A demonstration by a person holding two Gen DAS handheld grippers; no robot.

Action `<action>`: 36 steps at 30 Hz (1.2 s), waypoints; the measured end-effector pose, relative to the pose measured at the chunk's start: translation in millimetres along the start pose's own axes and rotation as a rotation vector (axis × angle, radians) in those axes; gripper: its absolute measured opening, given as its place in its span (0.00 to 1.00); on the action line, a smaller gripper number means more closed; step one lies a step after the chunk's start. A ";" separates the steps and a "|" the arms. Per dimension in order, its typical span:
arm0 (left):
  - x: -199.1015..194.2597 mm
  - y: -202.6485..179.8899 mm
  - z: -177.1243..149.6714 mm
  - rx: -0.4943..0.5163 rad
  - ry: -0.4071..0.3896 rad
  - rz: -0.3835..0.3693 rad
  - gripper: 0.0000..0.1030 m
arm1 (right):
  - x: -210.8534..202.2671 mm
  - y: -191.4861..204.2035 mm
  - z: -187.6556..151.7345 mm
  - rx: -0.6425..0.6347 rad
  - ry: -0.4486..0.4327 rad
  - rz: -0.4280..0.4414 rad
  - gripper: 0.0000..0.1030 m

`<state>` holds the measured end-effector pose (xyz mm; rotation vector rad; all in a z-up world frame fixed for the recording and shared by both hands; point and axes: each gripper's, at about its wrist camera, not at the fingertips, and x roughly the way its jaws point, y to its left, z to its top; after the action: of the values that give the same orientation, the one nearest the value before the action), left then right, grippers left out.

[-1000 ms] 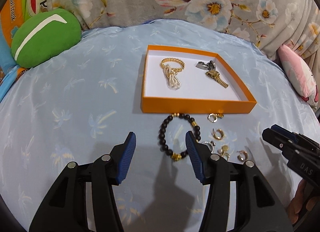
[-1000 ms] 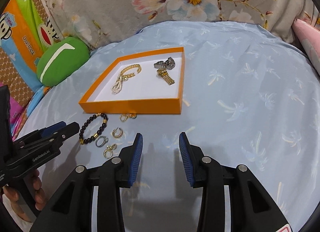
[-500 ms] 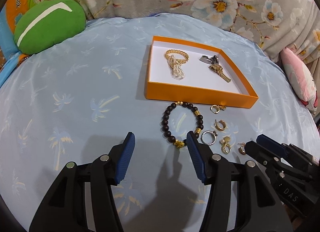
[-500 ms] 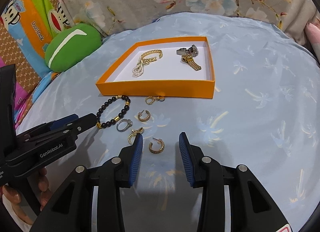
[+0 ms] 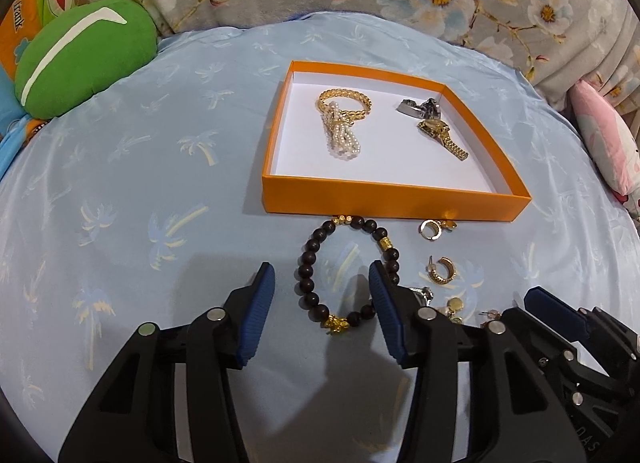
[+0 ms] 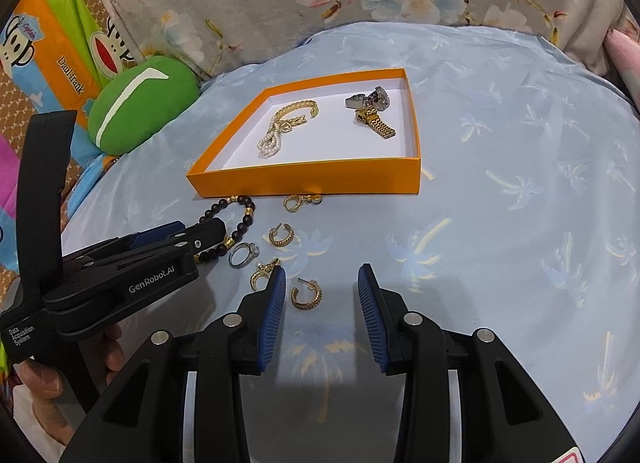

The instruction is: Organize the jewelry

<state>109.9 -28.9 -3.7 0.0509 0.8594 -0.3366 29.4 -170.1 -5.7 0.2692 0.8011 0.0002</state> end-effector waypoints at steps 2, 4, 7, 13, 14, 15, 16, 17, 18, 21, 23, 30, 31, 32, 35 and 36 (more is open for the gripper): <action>-1.9 3.2 -0.5 -0.018 -0.001 -0.036 0.45 | -0.4 -0.9 -0.2 0.004 -0.002 0.001 0.36; -4.6 4.1 -1.5 -0.032 -0.004 -0.065 0.48 | -0.3 -2.0 0.1 0.009 -0.002 0.001 0.36; -7.2 -1.6 -1.3 -0.015 -0.025 -0.054 0.57 | -0.1 -2.0 0.2 0.010 -0.002 0.001 0.36; 6.9 -18.3 5.6 0.037 0.013 -0.024 0.59 | -0.5 -2.1 0.9 0.010 -0.003 0.002 0.36; 8.7 -20.7 6.8 0.046 0.014 -0.016 0.59 | -0.3 -2.0 0.7 0.009 -0.003 0.002 0.36; 10.2 -22.3 7.2 0.053 0.016 -0.005 0.58 | -0.3 -1.8 0.7 0.009 -0.004 0.003 0.36; 10.8 -23.7 7.1 0.061 0.015 0.009 0.56 | -0.2 -1.9 0.6 0.009 -0.003 0.002 0.36; 10.7 -24.4 6.5 0.066 0.012 0.017 0.53 | -0.2 -1.9 0.6 0.009 -0.003 0.003 0.36; 10.0 -24.1 5.8 0.068 0.009 0.016 0.47 | -0.3 -1.9 0.6 0.009 -0.003 0.002 0.36; 7.7 -19.7 3.5 0.068 0.001 0.018 0.25 | -0.3 -1.3 0.7 0.006 -0.003 0.003 0.36; 6.1 -15.4 2.4 0.062 0.001 0.007 0.14 | -0.5 -0.6 0.6 0.004 -0.003 0.002 0.36; -4.9 -5.0 -6.8 0.050 -0.003 -0.004 0.14 | -1.3 1.1 0.5 -0.004 -0.006 0.002 0.36; -7.5 -2.0 -9.0 0.045 -0.006 -0.003 0.14 | -1.3 1.9 1.1 -0.009 -0.006 0.001 0.36; -10.3 1.4 -11.1 0.041 -0.010 -0.002 0.14 | -0.5 3.4 2.4 -0.015 -0.006 0.003 0.36; -19.4 11.8 -14.1 0.029 -0.035 0.020 0.00 | 6.5 7.4 9.8 -0.030 0.000 0.008 0.36; -19.5 16.7 -15.2 0.014 -0.030 0.016 0.00 | 9.6 9.1 12.8 -0.037 0.000 0.003 0.36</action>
<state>92.2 -5.1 -0.6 0.0658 0.8268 -0.3282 46.1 -163.4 -1.8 0.2360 0.8001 0.0182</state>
